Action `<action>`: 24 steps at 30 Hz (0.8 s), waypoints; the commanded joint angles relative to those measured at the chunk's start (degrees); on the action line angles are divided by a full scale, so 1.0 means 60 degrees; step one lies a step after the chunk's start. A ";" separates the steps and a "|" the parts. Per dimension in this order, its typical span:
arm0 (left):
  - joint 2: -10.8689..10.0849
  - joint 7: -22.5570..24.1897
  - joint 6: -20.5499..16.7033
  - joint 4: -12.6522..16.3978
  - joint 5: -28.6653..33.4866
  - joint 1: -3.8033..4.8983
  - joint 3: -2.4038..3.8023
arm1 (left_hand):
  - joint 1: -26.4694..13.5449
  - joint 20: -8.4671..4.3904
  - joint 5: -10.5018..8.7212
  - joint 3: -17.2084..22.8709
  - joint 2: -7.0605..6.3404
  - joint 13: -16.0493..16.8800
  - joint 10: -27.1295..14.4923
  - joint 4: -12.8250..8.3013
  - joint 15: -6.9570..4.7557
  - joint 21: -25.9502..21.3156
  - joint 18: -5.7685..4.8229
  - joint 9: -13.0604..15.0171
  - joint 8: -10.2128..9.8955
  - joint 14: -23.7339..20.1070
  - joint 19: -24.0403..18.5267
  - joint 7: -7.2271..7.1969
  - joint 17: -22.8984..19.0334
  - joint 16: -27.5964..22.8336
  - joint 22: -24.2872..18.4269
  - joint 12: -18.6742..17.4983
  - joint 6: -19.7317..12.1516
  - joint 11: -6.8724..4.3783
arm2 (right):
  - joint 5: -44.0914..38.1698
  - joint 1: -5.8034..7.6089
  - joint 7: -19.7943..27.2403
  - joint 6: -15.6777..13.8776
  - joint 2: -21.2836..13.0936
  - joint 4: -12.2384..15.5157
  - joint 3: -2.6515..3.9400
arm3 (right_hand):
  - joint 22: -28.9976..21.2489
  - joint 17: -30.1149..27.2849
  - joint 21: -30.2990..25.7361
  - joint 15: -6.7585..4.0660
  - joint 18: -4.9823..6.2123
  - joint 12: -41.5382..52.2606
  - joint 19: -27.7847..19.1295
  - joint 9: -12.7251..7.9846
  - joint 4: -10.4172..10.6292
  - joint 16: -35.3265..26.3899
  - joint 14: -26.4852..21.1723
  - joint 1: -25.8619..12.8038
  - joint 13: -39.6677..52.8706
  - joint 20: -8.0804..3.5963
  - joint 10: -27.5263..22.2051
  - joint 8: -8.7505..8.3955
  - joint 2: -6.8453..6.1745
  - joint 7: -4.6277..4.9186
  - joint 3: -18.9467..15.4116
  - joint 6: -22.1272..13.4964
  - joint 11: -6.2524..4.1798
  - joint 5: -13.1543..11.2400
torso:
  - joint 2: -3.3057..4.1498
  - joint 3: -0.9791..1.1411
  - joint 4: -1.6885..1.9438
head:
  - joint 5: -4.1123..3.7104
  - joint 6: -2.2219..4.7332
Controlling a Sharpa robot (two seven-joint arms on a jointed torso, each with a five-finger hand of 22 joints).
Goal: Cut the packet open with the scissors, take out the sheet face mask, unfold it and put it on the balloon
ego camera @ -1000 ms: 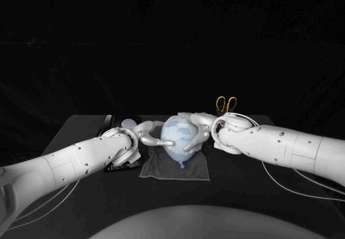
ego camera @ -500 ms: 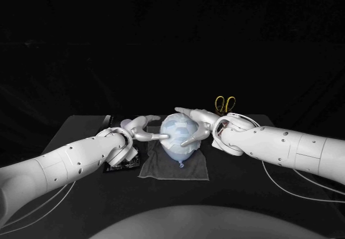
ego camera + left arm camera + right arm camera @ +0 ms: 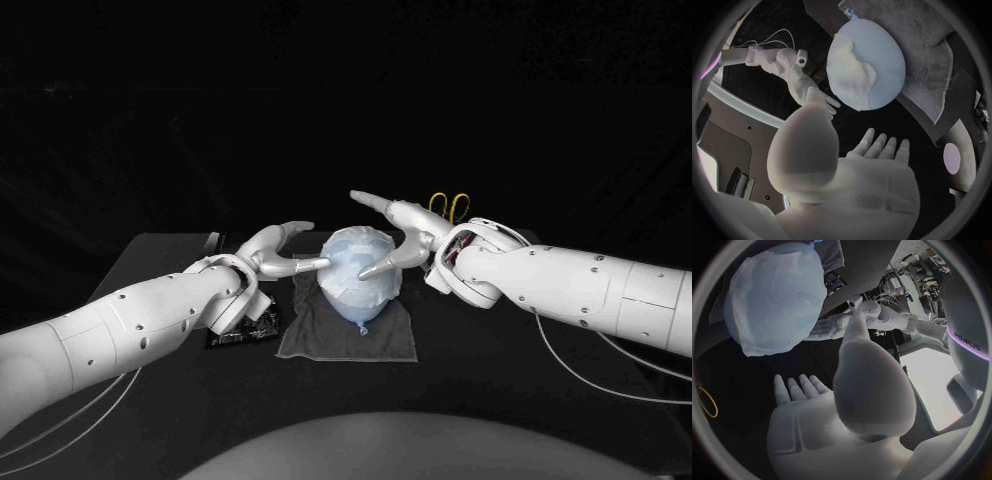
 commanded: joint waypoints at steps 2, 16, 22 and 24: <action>-0.0208 0.0564 0.0227 0.0166 0.1650 0.0110 0.0062 | 0.0083 0.0009 0.0024 0.0011 0.0020 0.0005 0.0194 -0.0003 0.0055 0.0064 -0.0186 0.0058 0.0118 0.0162 0.0115 0.0934 0.0075 0.0114 0.0000 0.0026 0.0145 -0.0021 | 0.1161 0.0079 0.0544 -0.0133 -0.0338 0.0202 0.0035 | -0.0008 0.0009 -0.0054 0.0023 0.0044 -0.0041 -0.0050 0.0043 -0.0010 -0.0033 -0.0029 -0.0118 0.0000 0.0019 0.0026 0.0002 0.0060 0.0457 -0.0012 0.0007 -0.0009 -0.0001 | -0.0020 0.0004 0.0001 | -0.0002 0.0000; -0.0965 0.2636 0.0785 0.0587 0.5951 0.0550 0.0133 | 0.1725 -0.0079 -0.0386 0.1894 0.2920 0.0378 0.5831 -0.0156 -0.0240 0.1869 0.0263 0.0985 0.2212 0.5015 0.5318 0.0927 0.1481 0.2136 0.0813 0.1189 0.3896 0.0207 | 0.7338 0.0145 0.2241 -0.0748 -0.1689 0.0620 0.0144 | 0.0485 0.1772 0.1284 -0.0422 0.1222 0.1197 0.5839 0.1961 -0.0446 0.2232 0.7120 0.0907 0.0394 -0.0062 0.7170 0.2207 0.2477 0.1062 0.2588 0.5509 0.0469 -0.0063 | -0.0239 -0.0098 -0.0062 | -0.0023 0.0000; -0.0991 0.3065 0.0330 0.0868 0.7054 0.0578 0.0143 | 0.1991 -0.0051 -0.0385 0.1736 0.3098 0.0284 0.5911 -0.0138 -0.0239 0.1431 0.0127 0.0803 0.1815 0.4482 0.4805 0.0836 0.1106 0.1563 0.0507 0.0768 0.3943 0.0092 | 0.8323 0.0027 0.2355 -0.0429 -0.1653 0.0115 0.0164 | 0.0401 0.1617 0.1166 -0.0543 0.1261 0.0896 0.6396 0.1705 -0.0523 0.2128 0.7733 0.0888 0.0376 -0.0125 0.7701 0.2006 0.2717 0.1009 0.2668 0.5878 0.0370 -0.0064 | -0.0524 -0.0294 -0.0082 | -0.0034 0.0000; -0.0978 0.3106 0.0154 0.0927 0.7178 0.0601 0.0144 | 0.1961 -0.0049 -0.0392 0.1633 0.3116 0.0254 0.5300 -0.0134 -0.0165 0.1108 -0.0024 0.0674 0.1503 0.3978 0.4017 0.0789 0.0914 0.1253 0.0352 0.0487 0.3574 0.0066 | 0.8473 0.0007 0.2364 -0.0373 -0.1630 0.0027 0.0173 | 0.0399 0.1605 0.1154 -0.0545 0.1261 0.0873 0.6421 0.1686 -0.0520 0.2115 0.7759 0.0870 0.0375 -0.0128 0.7722 0.1984 0.2722 0.1012 0.2663 0.5886 0.0370 -0.0064 | -0.0552 -0.0307 -0.0054 | -0.0015 0.0000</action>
